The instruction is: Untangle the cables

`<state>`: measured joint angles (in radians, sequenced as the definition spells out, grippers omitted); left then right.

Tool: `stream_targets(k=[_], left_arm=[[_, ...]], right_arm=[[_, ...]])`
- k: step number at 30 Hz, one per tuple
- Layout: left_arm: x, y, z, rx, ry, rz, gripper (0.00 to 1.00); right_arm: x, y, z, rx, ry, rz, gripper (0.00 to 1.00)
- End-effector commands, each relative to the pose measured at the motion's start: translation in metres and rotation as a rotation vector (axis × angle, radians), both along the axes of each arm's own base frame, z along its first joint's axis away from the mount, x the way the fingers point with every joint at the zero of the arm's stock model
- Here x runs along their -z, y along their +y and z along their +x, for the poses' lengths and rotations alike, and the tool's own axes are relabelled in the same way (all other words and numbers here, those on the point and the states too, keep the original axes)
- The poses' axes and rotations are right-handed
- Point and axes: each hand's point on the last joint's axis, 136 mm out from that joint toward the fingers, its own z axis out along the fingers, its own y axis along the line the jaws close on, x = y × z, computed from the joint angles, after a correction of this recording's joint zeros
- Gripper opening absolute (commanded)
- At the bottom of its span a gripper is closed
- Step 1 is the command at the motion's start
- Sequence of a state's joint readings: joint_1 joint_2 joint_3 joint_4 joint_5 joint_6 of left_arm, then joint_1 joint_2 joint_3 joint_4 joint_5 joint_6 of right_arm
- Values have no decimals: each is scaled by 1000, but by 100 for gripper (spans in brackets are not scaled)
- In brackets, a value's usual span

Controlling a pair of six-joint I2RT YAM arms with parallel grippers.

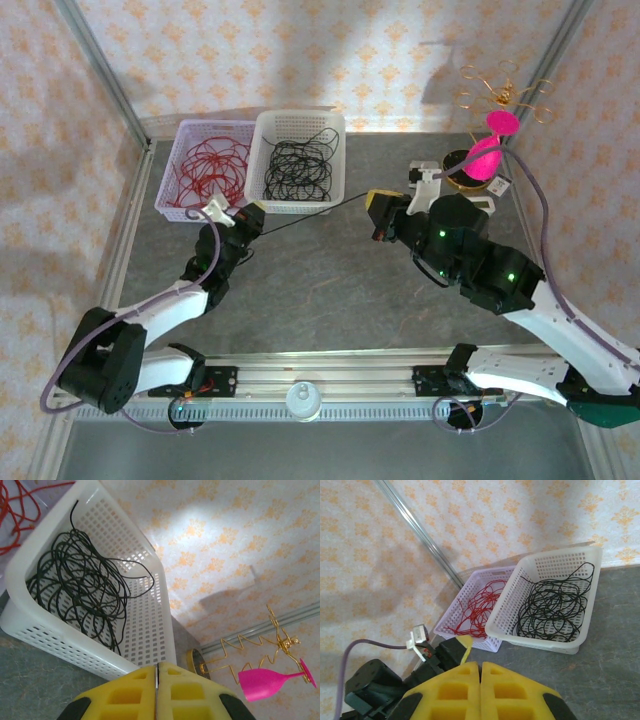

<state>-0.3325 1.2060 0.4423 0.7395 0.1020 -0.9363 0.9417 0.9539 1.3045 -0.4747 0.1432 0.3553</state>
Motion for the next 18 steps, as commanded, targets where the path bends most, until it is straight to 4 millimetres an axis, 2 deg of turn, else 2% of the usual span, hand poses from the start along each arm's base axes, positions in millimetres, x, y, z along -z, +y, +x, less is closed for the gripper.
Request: stream_targets(k=[1,2,3,4,6,7,9,11,12,14,18], left_arm=[[8,23,-1,-77,49,121,0],[1,26,-1,-87,33,133,0],[-9,30,-2,-101,14,152,0],[-21,36,-2,-114,-9,185,0],[-46,48,-3,-151,-45,260,0],[-60,54,-5,-174,-63,305,0],[-89,60,-8,-199,-112,389,0],[-113,57,-11,-177,-160,452,0],[-125,52,-12,-146,-187,482,0],[-137,40,-14,-74,-213,525,0],[-152,22,-21,36,-254,539,0]], right_arm=[[-20,-22,-2,69,-59,52,0],[-15,-20,-2,60,-54,31,0],[-6,-23,0,74,-44,-3,8],[6,-31,4,126,-22,-43,18],[31,-62,12,302,31,-119,51],[43,-78,12,373,49,-155,64],[56,-100,8,452,52,-172,74],[60,-103,2,427,27,-141,75],[61,-95,-1,364,2,-126,75],[59,-64,-8,178,-52,-104,76],[64,18,-18,-204,-127,-183,76]])
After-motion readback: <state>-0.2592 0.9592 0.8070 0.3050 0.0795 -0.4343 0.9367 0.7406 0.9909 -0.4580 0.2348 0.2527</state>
